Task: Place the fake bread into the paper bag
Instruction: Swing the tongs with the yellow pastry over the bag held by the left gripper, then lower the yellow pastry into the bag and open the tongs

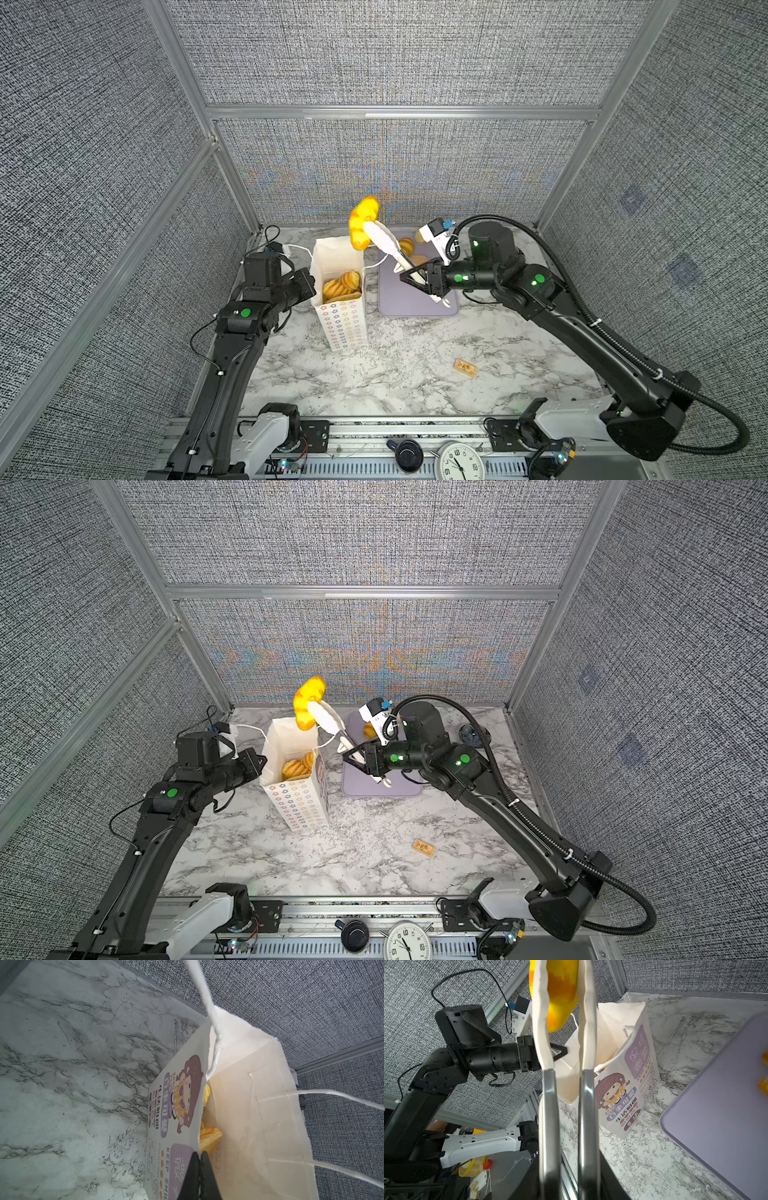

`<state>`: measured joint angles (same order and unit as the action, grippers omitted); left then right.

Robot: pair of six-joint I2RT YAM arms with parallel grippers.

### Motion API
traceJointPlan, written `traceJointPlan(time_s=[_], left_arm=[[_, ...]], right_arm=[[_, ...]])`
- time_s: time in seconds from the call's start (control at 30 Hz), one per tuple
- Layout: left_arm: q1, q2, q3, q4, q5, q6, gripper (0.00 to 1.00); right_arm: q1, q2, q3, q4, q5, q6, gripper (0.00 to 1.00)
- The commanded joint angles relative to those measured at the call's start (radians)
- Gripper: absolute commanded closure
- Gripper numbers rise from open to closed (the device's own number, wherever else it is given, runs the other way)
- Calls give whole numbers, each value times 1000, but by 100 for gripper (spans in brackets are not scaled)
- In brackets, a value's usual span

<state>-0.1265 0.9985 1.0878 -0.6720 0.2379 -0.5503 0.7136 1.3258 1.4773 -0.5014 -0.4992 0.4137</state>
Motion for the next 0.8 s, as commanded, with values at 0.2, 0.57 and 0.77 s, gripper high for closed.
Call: traceJointPlan(time_s=[0.2,0.57,0.77], left_arm=[[1,-8,-5,11,5,1,98],[1,-7,-5,10,5,0,98],[1,-8,-6,11,5,0,98]], right_arm=[[54,29,53,-69,67,-87,66],[129,88,103,-168,156,-160,66],[155,110,117,-203,184,-182,66]])
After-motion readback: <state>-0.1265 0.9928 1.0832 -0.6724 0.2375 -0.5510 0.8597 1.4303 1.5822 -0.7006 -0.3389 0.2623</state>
